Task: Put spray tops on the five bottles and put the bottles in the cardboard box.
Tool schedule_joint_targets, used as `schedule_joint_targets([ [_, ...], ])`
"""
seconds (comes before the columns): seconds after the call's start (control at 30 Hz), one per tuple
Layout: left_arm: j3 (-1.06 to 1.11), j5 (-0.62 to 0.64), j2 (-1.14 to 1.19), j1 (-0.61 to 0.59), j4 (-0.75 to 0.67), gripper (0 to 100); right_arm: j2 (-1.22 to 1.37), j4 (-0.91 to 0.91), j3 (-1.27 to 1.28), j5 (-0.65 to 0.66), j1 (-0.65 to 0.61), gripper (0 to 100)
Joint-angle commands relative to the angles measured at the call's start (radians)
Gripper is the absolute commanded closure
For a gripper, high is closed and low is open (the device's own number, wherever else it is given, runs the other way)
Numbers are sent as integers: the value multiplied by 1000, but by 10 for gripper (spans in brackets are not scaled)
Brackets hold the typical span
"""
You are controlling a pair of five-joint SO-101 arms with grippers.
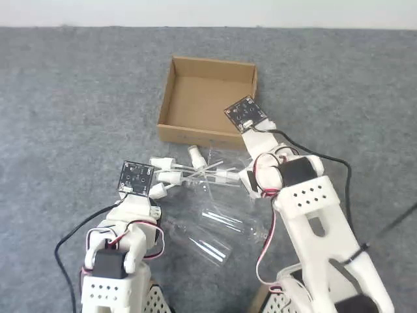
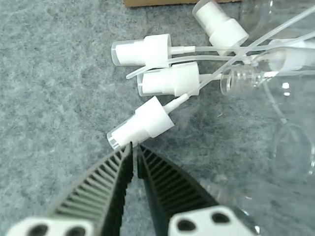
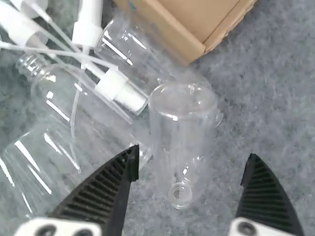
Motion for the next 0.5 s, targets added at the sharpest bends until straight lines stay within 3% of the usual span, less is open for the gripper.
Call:
schedule_joint_targets([
  [0.0,-15,12,-21,-3,5,987,19,-39,-74,-11,-24,698],
  [0.17,-15,12,-21,-3,5,987,90,-54,-74,-11,-82,698],
  [0.47,-15,12,-21,-3,5,987,194,-134,-74,-9,-68,705],
])
